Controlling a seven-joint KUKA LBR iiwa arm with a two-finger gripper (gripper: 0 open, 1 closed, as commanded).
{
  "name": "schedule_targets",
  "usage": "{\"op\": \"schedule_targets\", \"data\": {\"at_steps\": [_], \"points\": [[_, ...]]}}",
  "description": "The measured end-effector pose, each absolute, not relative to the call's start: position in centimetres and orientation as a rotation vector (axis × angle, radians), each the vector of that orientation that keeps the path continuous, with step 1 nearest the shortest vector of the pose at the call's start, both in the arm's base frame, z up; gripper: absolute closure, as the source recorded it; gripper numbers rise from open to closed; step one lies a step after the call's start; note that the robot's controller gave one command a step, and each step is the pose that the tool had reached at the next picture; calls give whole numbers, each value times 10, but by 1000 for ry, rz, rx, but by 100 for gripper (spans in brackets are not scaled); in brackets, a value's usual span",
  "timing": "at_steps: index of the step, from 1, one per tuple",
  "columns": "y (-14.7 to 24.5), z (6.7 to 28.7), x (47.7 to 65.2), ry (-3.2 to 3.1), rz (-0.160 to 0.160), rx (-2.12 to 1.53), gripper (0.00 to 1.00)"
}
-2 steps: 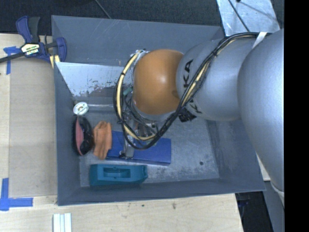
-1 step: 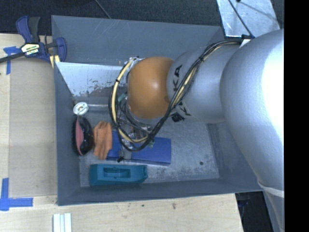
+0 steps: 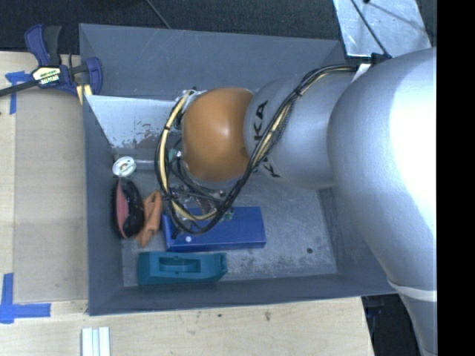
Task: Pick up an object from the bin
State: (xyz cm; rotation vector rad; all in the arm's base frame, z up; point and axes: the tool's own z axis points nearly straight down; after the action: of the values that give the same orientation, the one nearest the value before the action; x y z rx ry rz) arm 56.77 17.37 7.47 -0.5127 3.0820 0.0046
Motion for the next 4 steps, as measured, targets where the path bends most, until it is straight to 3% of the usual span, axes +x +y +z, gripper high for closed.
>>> {"op": "schedule_targets", "data": {"at_steps": [1,2,3,4], "points": [[174,75,568,3082,5,-512,100],[172,87,544,3058,2,-570,100],[158,113,546,3045,1,-635,100],[154,155,551,3070,-1,-649,100]]}}
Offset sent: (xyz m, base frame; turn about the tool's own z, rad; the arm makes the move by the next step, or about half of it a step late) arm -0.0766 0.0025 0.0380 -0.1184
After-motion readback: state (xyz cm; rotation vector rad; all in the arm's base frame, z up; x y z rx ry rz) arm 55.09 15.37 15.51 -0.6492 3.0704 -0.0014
